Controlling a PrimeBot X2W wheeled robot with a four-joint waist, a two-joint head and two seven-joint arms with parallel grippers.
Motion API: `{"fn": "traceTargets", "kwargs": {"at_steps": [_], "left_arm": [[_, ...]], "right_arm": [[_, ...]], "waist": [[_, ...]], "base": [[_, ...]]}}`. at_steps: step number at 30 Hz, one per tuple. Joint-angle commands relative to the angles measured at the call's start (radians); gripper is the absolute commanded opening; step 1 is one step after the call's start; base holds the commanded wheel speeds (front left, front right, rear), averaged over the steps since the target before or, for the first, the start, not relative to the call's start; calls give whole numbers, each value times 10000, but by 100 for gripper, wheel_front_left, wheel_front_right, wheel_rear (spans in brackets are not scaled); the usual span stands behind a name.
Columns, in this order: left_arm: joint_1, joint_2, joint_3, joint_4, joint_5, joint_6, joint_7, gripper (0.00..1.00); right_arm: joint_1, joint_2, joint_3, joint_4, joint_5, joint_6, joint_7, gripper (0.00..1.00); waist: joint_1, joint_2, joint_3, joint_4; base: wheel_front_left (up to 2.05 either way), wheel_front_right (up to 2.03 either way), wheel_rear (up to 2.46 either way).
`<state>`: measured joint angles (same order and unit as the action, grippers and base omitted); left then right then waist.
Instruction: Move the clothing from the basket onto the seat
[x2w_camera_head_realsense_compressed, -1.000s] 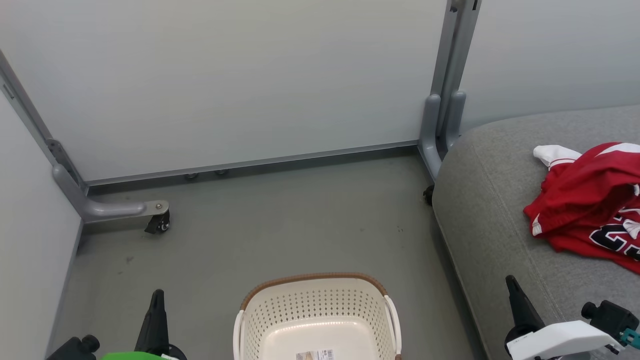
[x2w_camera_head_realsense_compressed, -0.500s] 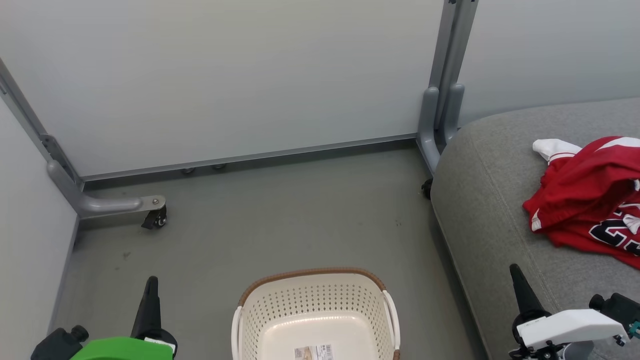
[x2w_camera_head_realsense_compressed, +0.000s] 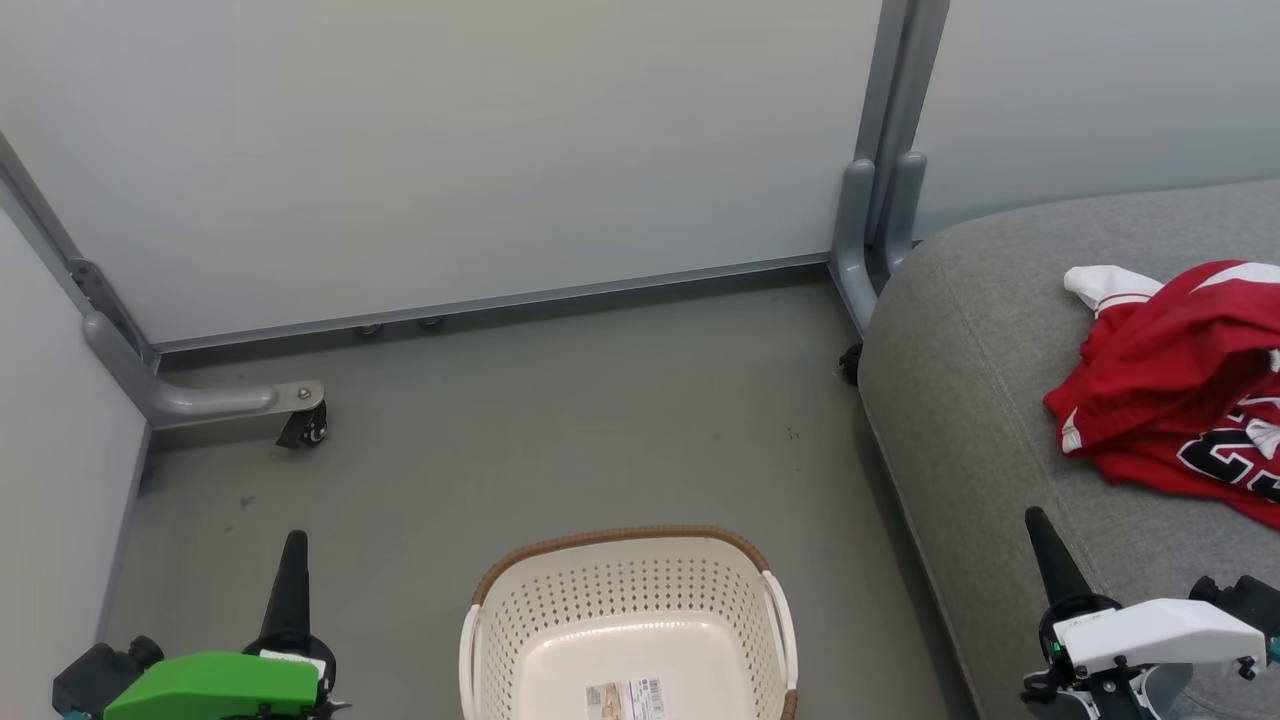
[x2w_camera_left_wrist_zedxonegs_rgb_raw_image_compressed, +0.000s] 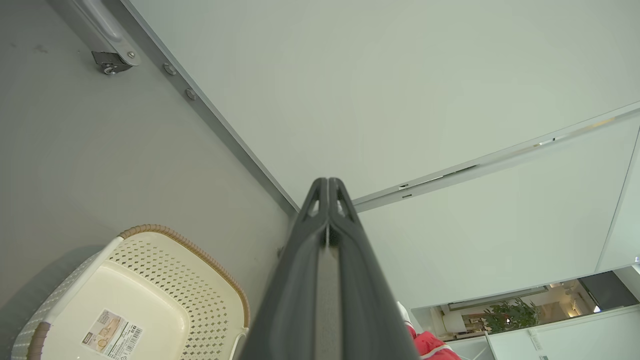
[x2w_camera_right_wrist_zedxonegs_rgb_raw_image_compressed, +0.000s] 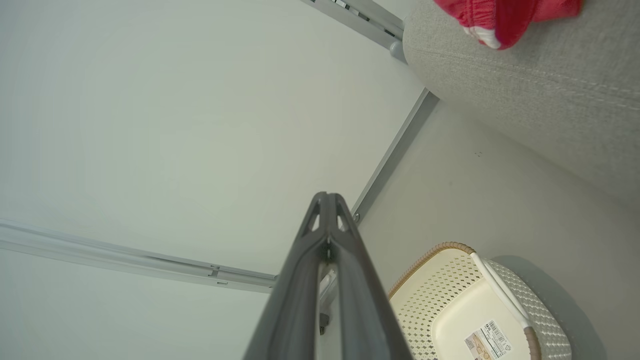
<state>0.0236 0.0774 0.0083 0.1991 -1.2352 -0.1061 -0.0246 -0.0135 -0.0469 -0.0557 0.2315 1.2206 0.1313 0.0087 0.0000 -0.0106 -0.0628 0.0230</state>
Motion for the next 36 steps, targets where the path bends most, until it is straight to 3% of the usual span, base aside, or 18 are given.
{"fn": "traceTargets", "kwargs": {"at_steps": [1,36], "left_arm": [[-334,72,77,-30,-250,-77,64,0],[-1138,13,565,338,-3163,-222,867,0]], "right_arm": [[-252,-71,-70,-41,255,-5,83,0],[-833,-78,-465,98,3055,-9,824,0]], "waist": [[0,65,21,-9],[0,94,474,-166]], "base": [[0,0,0],[0,0,0]]}}
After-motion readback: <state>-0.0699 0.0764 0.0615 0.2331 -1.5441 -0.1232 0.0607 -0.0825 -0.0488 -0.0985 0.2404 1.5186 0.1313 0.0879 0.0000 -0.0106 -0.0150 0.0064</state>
